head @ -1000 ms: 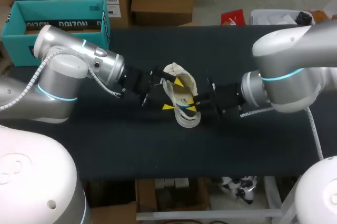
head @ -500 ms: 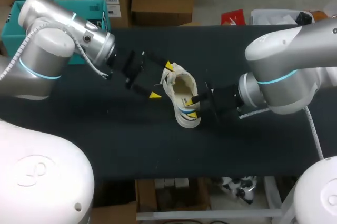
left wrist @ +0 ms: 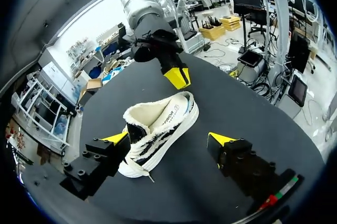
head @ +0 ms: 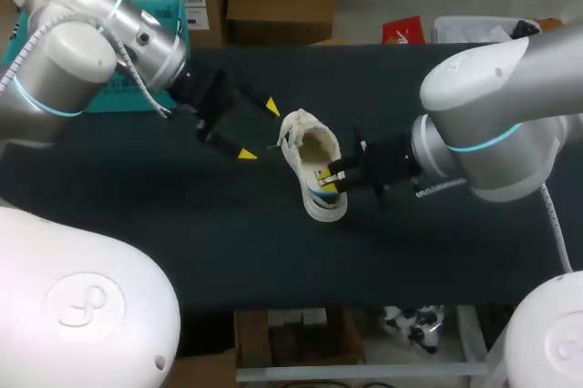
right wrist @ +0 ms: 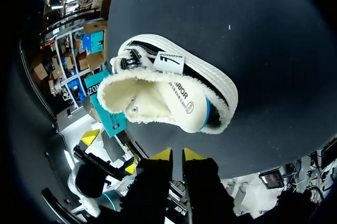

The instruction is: Open the shoe tongue, take the insole out of the shoe, put the insole back into the shoe, and pack the shoe into the shoebox

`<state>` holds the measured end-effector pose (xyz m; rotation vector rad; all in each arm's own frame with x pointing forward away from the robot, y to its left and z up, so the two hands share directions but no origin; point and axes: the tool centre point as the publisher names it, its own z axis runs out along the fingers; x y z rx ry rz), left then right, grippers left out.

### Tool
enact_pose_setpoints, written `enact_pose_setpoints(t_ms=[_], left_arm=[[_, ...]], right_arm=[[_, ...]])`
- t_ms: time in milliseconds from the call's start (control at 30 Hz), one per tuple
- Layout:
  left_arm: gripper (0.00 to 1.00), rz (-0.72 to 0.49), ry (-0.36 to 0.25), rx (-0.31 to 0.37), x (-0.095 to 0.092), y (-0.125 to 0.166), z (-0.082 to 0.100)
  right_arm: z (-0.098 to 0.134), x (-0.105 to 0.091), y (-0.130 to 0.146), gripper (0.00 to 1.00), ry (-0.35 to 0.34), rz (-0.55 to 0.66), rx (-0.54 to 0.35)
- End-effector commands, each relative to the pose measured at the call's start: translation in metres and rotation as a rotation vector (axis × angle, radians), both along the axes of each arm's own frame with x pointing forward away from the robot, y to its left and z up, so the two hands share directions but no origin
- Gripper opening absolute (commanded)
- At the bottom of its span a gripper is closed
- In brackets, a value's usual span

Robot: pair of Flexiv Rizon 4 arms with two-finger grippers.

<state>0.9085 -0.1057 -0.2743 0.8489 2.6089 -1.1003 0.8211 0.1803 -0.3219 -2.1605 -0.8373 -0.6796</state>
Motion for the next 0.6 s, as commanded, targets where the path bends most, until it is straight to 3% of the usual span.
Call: enact_pose_setpoints(t_ms=[33,267,600], left_arm=[[1.0,0.026,0.032,0.129,0.003,-0.001,0.005],[1.0,0.026,0.032,0.129,0.003,-0.001,0.005],[1.0,0.026,0.032,0.129,0.003,-0.001,0.005]], right_arm=[[-0.013,0.015,0.019,0.0,0.033,0.036,-0.053],[-0.041,0.023,0.03,0.0,0.054,0.048,-0.105],[-0.063,0.025,0.029,0.0,0.043,0.041,-0.126]])
